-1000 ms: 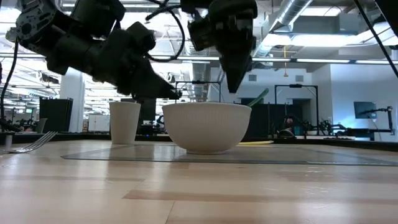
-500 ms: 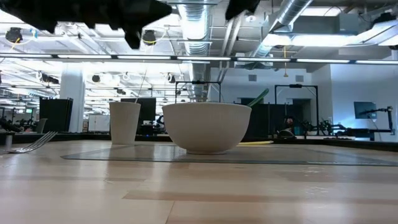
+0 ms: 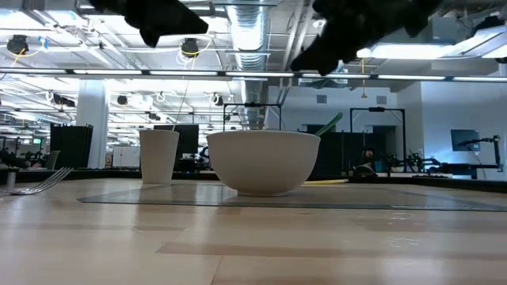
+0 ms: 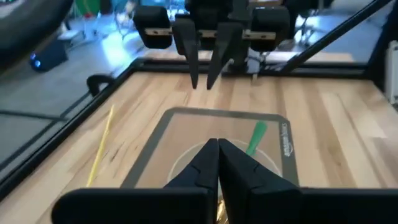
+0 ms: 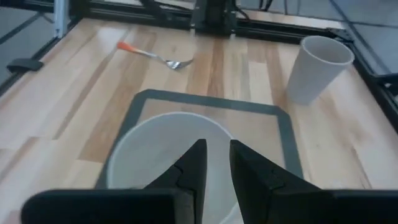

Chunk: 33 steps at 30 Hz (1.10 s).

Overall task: Pick & Place Utensil
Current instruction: Put the orange fork into the white bowl

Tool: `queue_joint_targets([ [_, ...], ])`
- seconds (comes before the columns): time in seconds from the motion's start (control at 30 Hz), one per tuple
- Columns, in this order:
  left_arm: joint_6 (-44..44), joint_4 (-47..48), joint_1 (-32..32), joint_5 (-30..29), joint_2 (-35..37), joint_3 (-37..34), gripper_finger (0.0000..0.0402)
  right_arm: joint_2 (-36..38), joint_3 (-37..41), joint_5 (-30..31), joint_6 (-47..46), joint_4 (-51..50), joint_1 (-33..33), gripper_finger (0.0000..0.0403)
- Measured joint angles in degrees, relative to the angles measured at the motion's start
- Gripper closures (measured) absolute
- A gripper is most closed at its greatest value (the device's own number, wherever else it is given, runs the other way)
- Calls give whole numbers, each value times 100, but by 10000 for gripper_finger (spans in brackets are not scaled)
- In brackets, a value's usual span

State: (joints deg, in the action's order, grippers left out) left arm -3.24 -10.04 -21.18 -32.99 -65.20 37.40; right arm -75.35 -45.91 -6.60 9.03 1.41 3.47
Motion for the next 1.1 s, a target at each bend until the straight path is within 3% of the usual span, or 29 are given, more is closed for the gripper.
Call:
queue_joint_targets([
  [0.17,-864,1203,19,59,8,644,368,-238,314,-244,0,356,213,340],
  [0.43,-3578,3305,-272,1467,-167,654,311,-982,298,-466,1,445,88,340],
  [0.63,-5723,4884,-646,2547,-355,654,302,-1117,295,-464,58,602,74,340],
  [0.87,-7137,5381,-1113,3263,-686,569,302,-1016,292,-447,56,642,133,340],
  [1.1,-7672,5484,-1518,3417,-1136,241,302,-1019,290,-451,28,695,105,340],
])
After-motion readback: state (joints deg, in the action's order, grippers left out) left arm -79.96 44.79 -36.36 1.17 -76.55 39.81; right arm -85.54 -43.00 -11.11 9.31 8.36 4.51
